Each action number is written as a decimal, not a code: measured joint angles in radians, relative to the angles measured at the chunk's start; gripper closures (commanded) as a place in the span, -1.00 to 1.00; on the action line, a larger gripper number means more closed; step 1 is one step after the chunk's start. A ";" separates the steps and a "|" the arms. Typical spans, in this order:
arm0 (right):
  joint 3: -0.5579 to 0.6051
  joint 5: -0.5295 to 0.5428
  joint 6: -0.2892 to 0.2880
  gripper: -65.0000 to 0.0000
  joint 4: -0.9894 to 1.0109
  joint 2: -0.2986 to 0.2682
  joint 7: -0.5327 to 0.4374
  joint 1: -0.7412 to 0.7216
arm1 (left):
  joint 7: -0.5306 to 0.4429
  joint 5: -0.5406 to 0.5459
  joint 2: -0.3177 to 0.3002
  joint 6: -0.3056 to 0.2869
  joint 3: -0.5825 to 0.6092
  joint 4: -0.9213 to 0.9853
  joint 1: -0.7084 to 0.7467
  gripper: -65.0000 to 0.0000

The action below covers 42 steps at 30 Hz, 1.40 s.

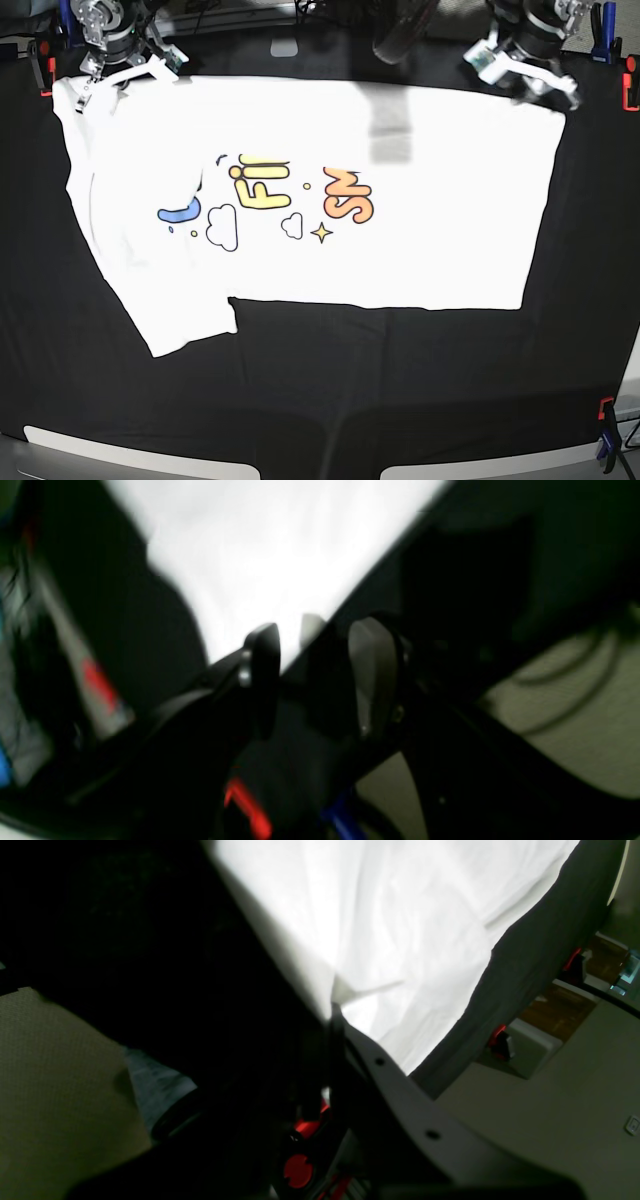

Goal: Layout the t-shirt on the table in an organized manner, then fold the t-shirt properly
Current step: 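Drag the held shirt edge away from the hem with both grippers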

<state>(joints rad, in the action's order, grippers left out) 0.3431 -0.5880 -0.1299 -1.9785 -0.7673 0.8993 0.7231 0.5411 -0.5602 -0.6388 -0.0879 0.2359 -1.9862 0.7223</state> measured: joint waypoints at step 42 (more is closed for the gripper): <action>0.000 -0.015 0.045 1.00 -0.005 0.001 0.000 0.001 | -0.070 0.093 -0.055 0.000 0.000 0.147 -0.072 1.00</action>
<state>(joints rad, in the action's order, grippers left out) 0.3431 -0.6033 -0.0849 -1.9839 -0.7666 0.8997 0.7242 0.4709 -0.4671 -0.6933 -0.0875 0.2356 -1.8393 0.6498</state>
